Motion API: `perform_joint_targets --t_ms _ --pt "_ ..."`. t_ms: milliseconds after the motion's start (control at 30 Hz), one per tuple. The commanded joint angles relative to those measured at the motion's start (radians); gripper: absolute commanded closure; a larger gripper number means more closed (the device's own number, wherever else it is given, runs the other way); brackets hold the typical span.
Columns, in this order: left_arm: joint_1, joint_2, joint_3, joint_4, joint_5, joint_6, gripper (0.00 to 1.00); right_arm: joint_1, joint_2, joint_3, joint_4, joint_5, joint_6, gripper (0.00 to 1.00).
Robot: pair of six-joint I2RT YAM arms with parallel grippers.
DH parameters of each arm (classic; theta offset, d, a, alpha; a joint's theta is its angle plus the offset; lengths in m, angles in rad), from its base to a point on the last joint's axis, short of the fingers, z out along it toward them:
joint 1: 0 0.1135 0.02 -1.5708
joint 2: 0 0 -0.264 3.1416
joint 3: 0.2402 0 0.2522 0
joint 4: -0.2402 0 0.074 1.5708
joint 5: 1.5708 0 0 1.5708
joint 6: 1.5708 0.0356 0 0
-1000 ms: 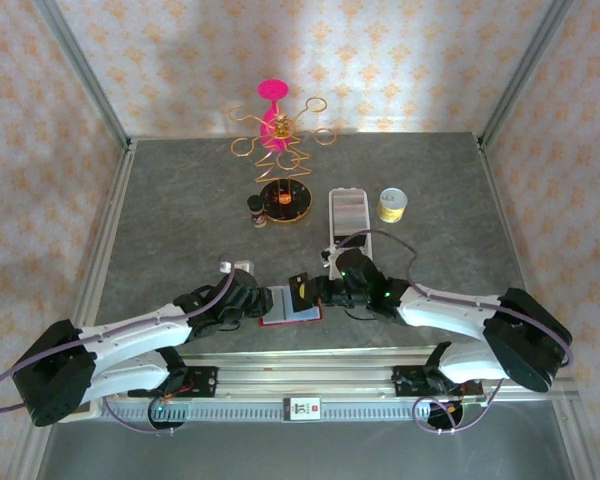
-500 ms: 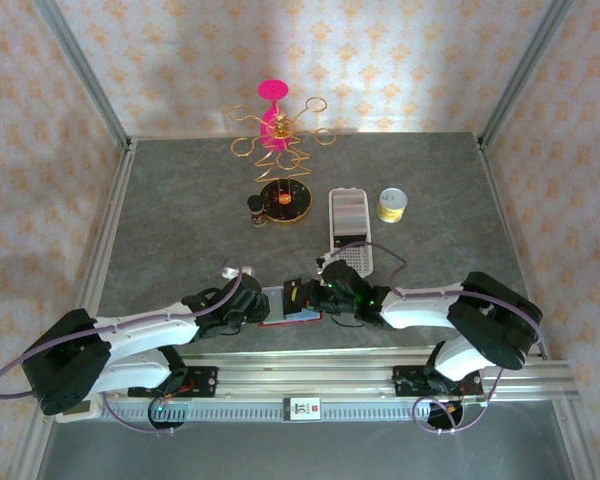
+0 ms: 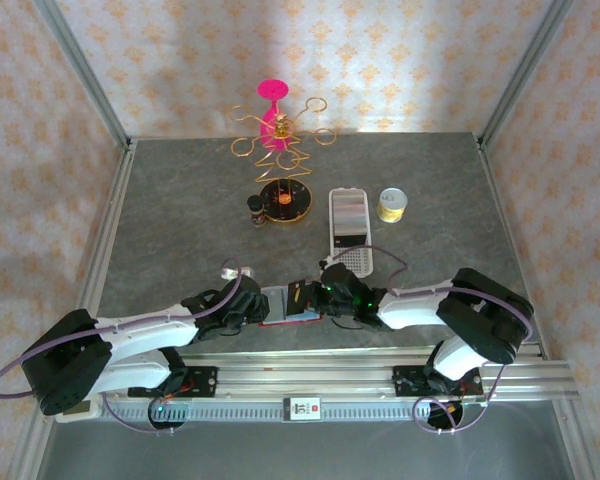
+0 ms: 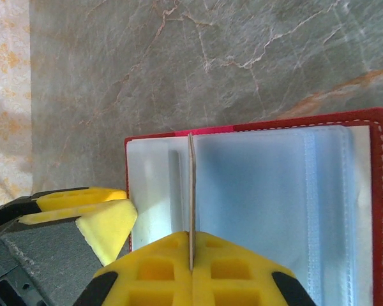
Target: Put the credit cards into the card holder
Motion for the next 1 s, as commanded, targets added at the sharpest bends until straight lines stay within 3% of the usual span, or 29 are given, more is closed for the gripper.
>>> perform_joint_targets --t_ms 0,967 --pt "-0.008 0.019 -0.031 0.002 -0.009 -0.01 0.7 0.008 0.015 0.004 0.044 0.007 0.013 1.0" --pt "-0.009 0.029 -0.04 0.025 -0.005 -0.016 0.7 0.018 0.054 -0.011 0.125 -0.066 0.053 1.0"
